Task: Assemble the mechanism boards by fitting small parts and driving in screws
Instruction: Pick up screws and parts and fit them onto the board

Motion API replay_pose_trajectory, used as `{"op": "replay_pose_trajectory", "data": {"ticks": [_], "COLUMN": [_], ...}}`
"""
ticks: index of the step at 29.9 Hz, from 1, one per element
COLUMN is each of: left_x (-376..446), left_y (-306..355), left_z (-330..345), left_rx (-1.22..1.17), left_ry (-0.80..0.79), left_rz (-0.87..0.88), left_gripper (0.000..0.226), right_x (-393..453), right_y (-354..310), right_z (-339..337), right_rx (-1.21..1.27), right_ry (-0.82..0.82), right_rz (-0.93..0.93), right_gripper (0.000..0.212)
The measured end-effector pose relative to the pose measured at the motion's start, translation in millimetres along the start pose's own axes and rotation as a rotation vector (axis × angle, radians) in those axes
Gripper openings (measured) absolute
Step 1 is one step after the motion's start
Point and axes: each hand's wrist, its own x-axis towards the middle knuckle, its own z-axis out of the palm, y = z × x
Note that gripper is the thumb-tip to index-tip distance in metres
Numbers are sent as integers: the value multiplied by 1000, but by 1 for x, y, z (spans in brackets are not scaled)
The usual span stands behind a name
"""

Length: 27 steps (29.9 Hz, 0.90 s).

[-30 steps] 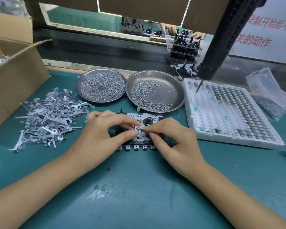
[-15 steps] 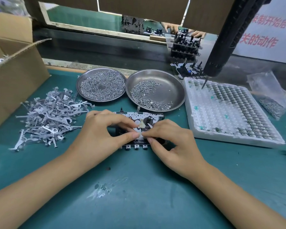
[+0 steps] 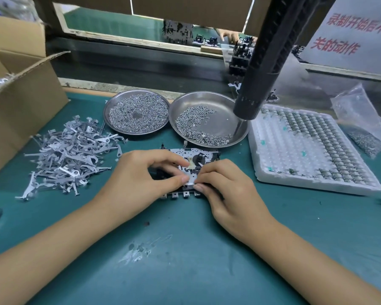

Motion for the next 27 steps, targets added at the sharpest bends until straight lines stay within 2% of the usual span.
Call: {"op": "replay_pose_trajectory", "data": {"ticks": [8, 13, 17, 21, 24, 27], "left_x": [4, 6, 8, 8, 8, 7], "left_y": [-5, -6, -3, 0, 1, 3], "left_z": [-3, -3, -5, -5, -4, -4], "left_rx": [-27, -45, -56, -45, -47, -31], "left_ry": [-76, -97, -113, -105, -102, -115], "left_rz": [-50, -67, -77, -78, -72, -38], "left_gripper": [24, 23, 24, 23, 24, 27], "right_x": [1, 2, 3, 7, 8, 9], "right_y": [-6, -6, -3, 1, 2, 1], "right_z": [3, 6, 2, -3, -4, -4], "right_rx": [-108, -69, 121, 381, 469, 484], "right_ry": [29, 67, 97, 190, 223, 239], "right_rz": [-15, 23, 134, 333, 443, 444], "right_gripper": [7, 4, 4, 12, 13, 17]}}
